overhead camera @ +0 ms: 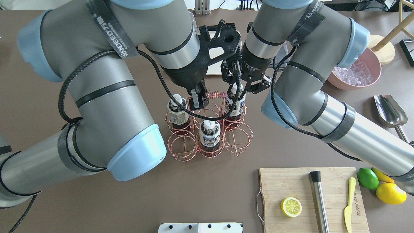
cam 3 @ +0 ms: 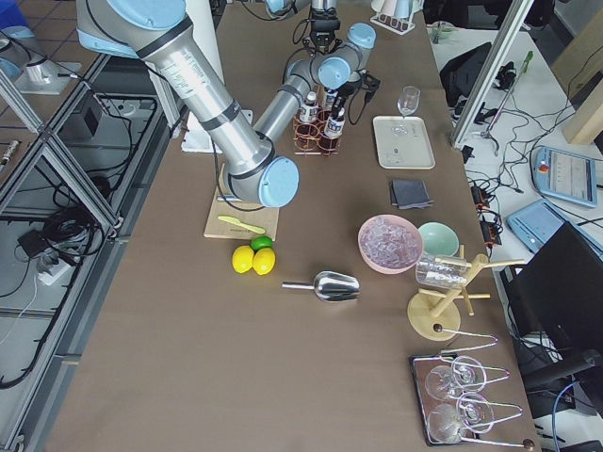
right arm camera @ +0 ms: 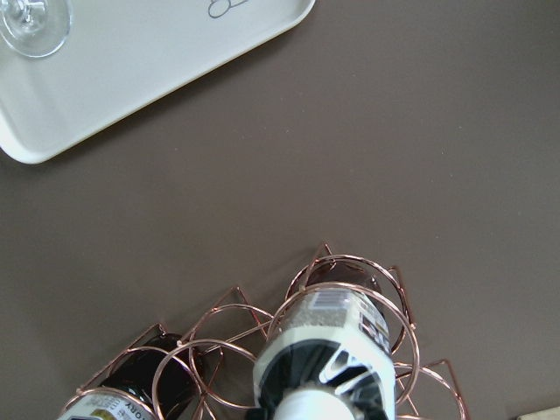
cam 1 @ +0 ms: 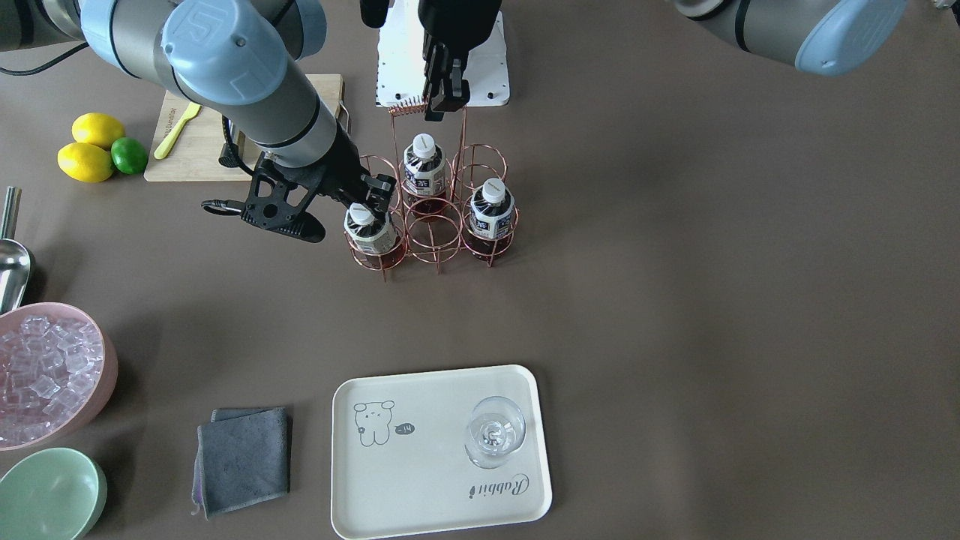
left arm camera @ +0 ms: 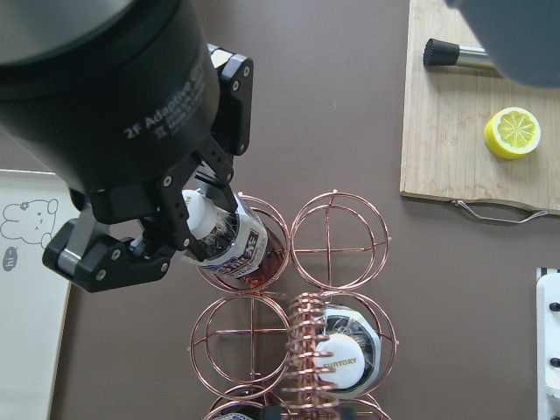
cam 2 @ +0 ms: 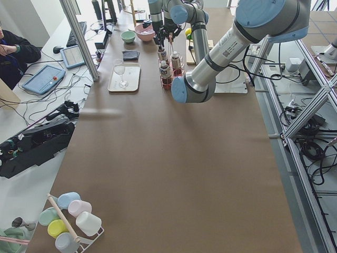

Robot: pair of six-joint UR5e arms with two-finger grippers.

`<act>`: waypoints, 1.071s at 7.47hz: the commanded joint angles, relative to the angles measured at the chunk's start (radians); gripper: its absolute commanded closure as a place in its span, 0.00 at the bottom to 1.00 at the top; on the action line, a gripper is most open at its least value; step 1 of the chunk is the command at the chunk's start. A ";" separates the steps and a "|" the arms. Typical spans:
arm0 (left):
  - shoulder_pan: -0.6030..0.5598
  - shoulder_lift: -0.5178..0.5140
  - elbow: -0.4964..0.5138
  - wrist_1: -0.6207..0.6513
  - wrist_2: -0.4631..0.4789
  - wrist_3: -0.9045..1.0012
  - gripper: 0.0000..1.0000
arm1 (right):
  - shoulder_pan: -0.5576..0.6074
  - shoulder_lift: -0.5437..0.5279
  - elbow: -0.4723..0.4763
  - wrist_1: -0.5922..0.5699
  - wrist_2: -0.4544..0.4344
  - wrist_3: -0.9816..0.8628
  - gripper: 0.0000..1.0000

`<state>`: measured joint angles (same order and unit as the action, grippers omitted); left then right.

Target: Take tea from basket to plate

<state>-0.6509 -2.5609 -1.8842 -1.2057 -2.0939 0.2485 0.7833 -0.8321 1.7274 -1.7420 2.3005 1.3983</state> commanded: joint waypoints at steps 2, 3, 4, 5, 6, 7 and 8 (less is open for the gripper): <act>-0.009 0.002 0.001 -0.002 -0.003 0.000 1.00 | -0.004 0.001 0.001 0.001 0.000 -0.002 0.68; -0.013 0.002 0.001 -0.002 -0.006 0.002 1.00 | -0.007 0.002 0.003 0.001 -0.001 -0.001 0.68; -0.013 0.002 0.001 -0.002 -0.006 0.002 1.00 | -0.012 0.007 0.003 0.001 -0.001 0.004 0.35; -0.013 0.008 0.001 -0.002 -0.008 0.002 1.00 | -0.012 0.010 0.000 0.002 -0.006 0.007 0.22; -0.013 0.008 0.001 -0.002 -0.008 0.002 1.00 | -0.013 0.010 -0.002 0.002 -0.013 0.005 0.17; -0.015 0.008 0.001 -0.002 -0.008 0.002 1.00 | -0.012 0.011 0.000 0.002 -0.013 0.005 0.15; -0.021 0.008 0.001 -0.002 -0.009 0.003 1.00 | -0.015 0.011 0.001 0.002 -0.013 0.005 0.23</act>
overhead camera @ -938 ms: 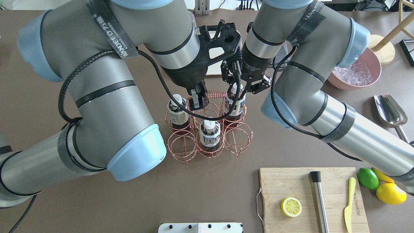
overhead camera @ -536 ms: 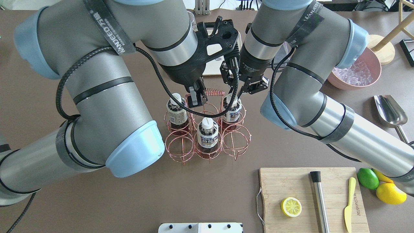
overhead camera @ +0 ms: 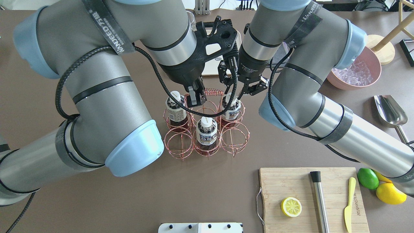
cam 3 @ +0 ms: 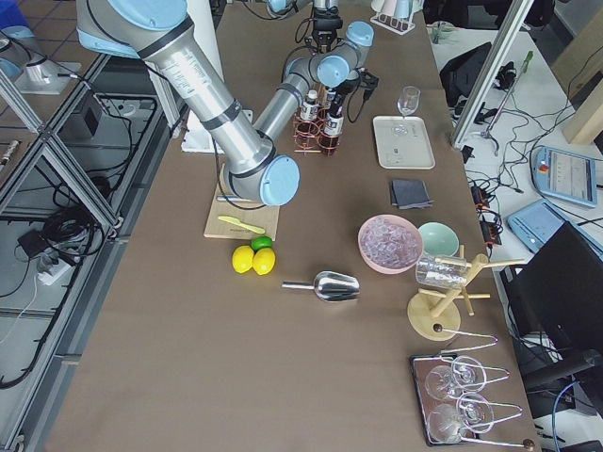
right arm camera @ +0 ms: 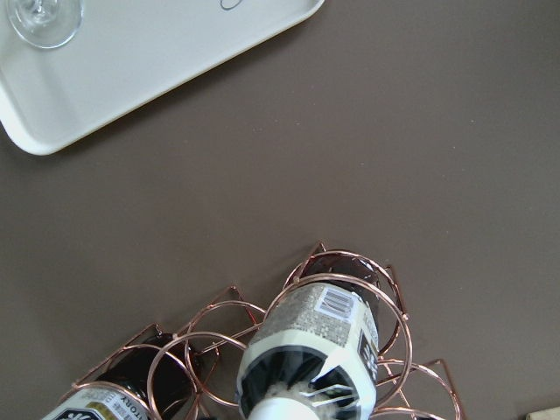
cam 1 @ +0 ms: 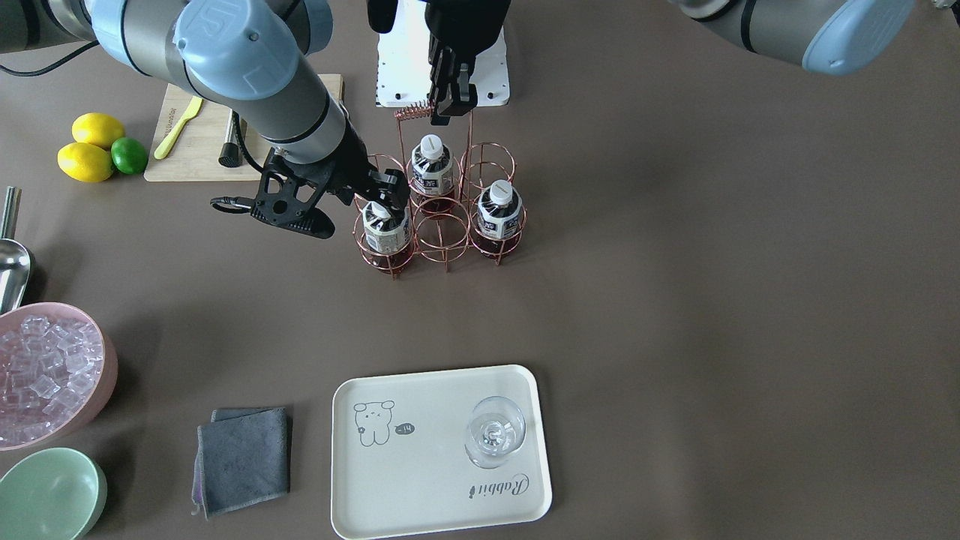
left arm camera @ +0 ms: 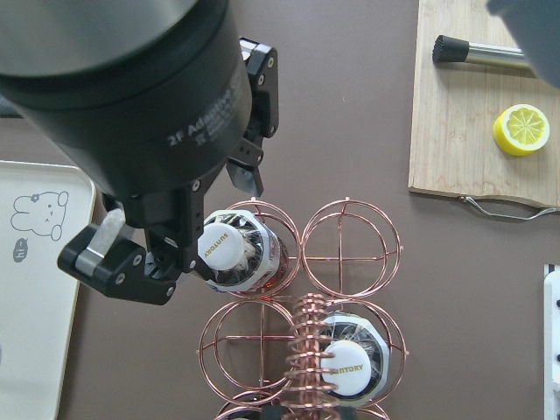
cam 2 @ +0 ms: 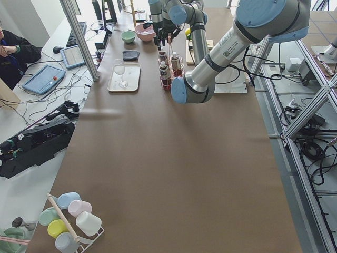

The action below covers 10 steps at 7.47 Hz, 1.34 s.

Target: Take tea from basket to plate

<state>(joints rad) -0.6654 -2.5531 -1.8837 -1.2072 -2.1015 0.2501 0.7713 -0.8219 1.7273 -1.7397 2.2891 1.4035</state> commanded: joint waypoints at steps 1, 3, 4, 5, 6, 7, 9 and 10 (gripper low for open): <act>-0.011 0.001 0.000 0.000 -0.002 0.003 1.00 | -0.004 0.001 0.001 0.000 -0.002 0.000 0.38; -0.013 0.002 0.005 -0.002 -0.002 0.006 1.00 | -0.009 0.001 0.000 0.000 -0.002 0.000 0.44; -0.013 0.002 0.006 -0.002 -0.002 0.008 1.00 | -0.009 0.003 0.001 0.000 -0.002 0.000 0.53; -0.014 0.002 0.008 -0.002 -0.002 0.008 1.00 | -0.009 0.003 0.001 0.000 -0.002 -0.006 0.78; -0.014 0.002 0.009 -0.002 -0.002 0.008 1.00 | -0.009 0.001 0.000 0.002 0.000 -0.008 1.00; -0.014 0.002 0.009 -0.002 -0.002 0.008 1.00 | -0.009 0.001 0.000 0.000 0.003 -0.008 1.00; -0.014 0.002 0.017 -0.002 0.000 0.009 1.00 | 0.025 0.001 0.001 -0.003 0.035 -0.020 1.00; -0.014 0.002 0.017 -0.002 0.001 0.009 1.00 | 0.076 0.000 0.000 -0.009 0.115 -0.023 1.00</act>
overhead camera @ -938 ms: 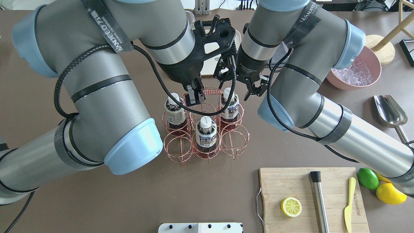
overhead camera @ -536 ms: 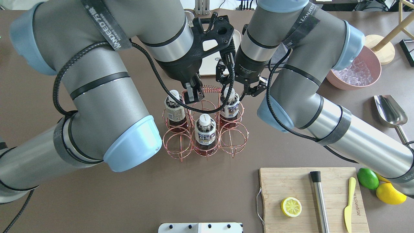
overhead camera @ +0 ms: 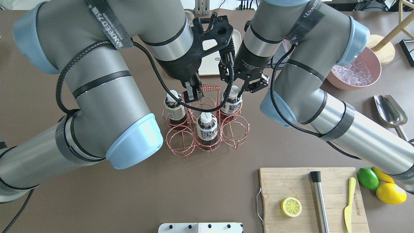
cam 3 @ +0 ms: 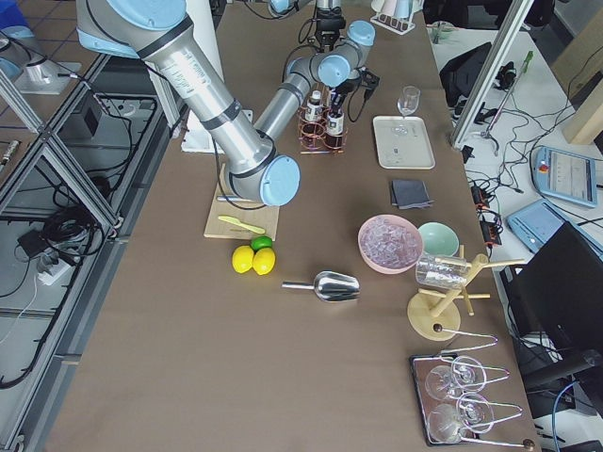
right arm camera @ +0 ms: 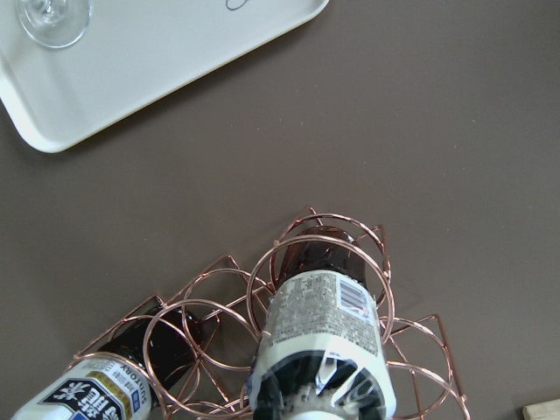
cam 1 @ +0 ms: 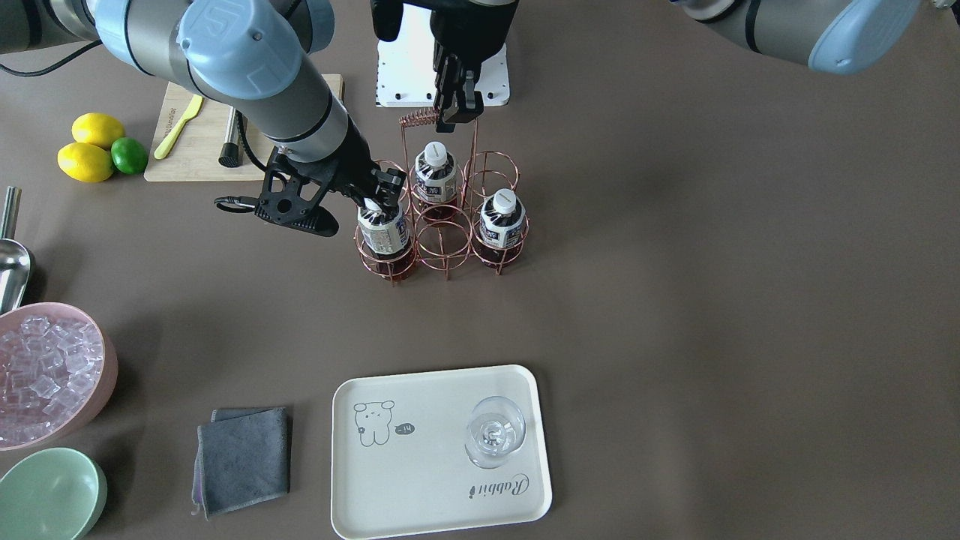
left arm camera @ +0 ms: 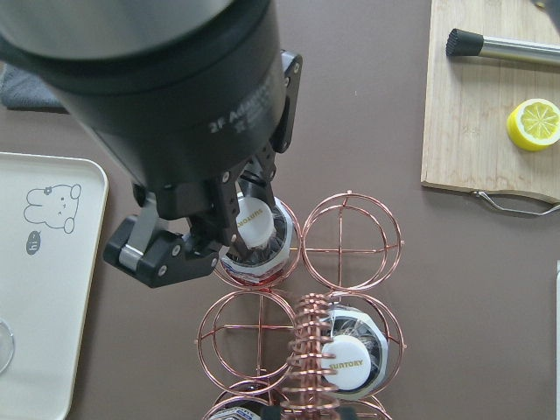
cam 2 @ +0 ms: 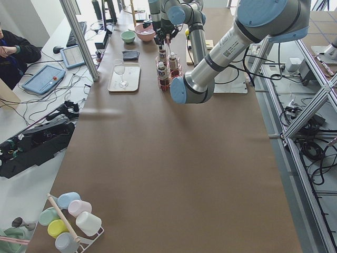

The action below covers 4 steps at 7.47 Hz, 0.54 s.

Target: Take tea from basket to plate

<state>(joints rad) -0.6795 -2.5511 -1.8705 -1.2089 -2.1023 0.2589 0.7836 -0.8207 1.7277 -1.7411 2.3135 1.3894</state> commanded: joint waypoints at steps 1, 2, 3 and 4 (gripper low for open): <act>0.000 0.000 0.004 0.000 0.002 0.000 1.00 | 0.122 0.000 0.001 -0.017 0.165 -0.009 1.00; 0.001 0.000 0.004 0.000 0.002 0.000 1.00 | 0.161 0.026 0.000 -0.050 0.211 -0.007 1.00; 0.001 0.002 0.004 0.000 0.002 0.000 1.00 | 0.184 0.078 -0.008 -0.117 0.227 -0.009 1.00; 0.001 0.008 0.002 -0.003 0.002 0.000 1.00 | 0.213 0.107 -0.023 -0.147 0.227 -0.016 1.00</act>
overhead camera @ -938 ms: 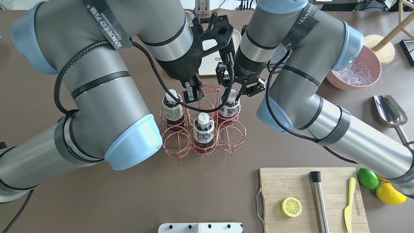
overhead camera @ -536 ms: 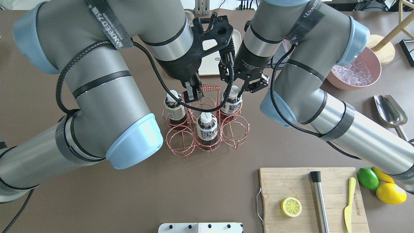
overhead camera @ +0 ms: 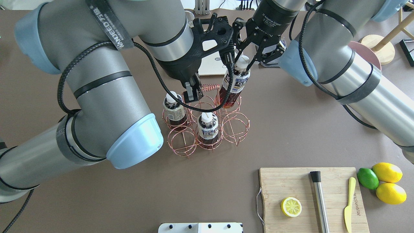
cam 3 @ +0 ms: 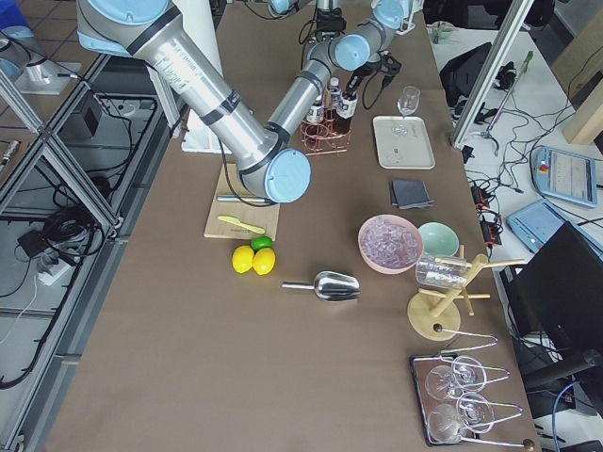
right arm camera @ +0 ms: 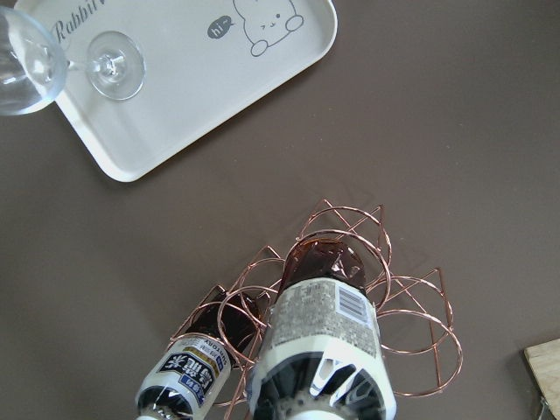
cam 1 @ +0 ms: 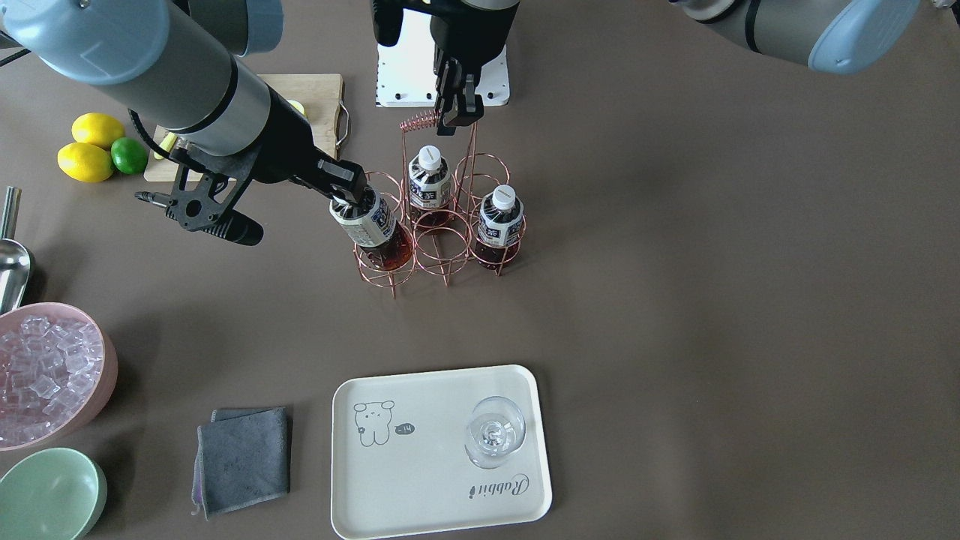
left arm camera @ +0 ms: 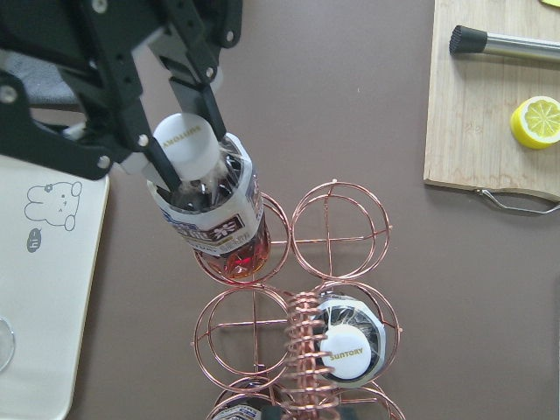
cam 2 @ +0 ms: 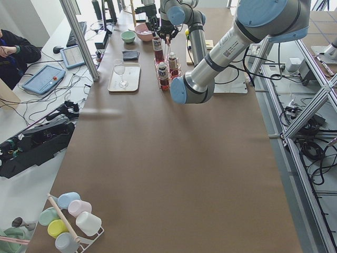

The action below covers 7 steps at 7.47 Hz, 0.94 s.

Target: Take tea from basket to plate

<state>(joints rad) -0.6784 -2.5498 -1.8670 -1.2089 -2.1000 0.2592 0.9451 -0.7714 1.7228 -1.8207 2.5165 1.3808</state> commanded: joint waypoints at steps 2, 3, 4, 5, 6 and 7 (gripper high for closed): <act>-0.001 0.011 -0.007 -0.008 -0.002 0.000 1.00 | 0.113 0.119 -0.172 -0.066 0.010 -0.142 1.00; -0.012 0.011 -0.012 -0.008 -0.005 0.000 1.00 | 0.118 0.176 -0.309 -0.043 -0.005 -0.190 1.00; -0.029 0.013 -0.029 -0.006 -0.005 0.000 1.00 | 0.133 0.220 -0.456 0.031 -0.017 -0.244 1.00; -0.053 0.023 -0.050 -0.001 -0.005 0.000 1.00 | 0.133 0.230 -0.559 0.131 -0.024 -0.247 1.00; -0.070 0.042 -0.079 0.003 -0.005 0.000 1.00 | 0.126 0.279 -0.681 0.224 -0.066 -0.247 1.00; -0.107 0.057 -0.096 0.005 -0.005 0.000 1.00 | 0.115 0.322 -0.765 0.271 -0.097 -0.247 1.00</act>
<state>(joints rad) -0.7356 -2.5186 -1.9270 -1.2090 -2.1045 0.2592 1.0720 -0.5226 1.1360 -1.6677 2.4727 1.1407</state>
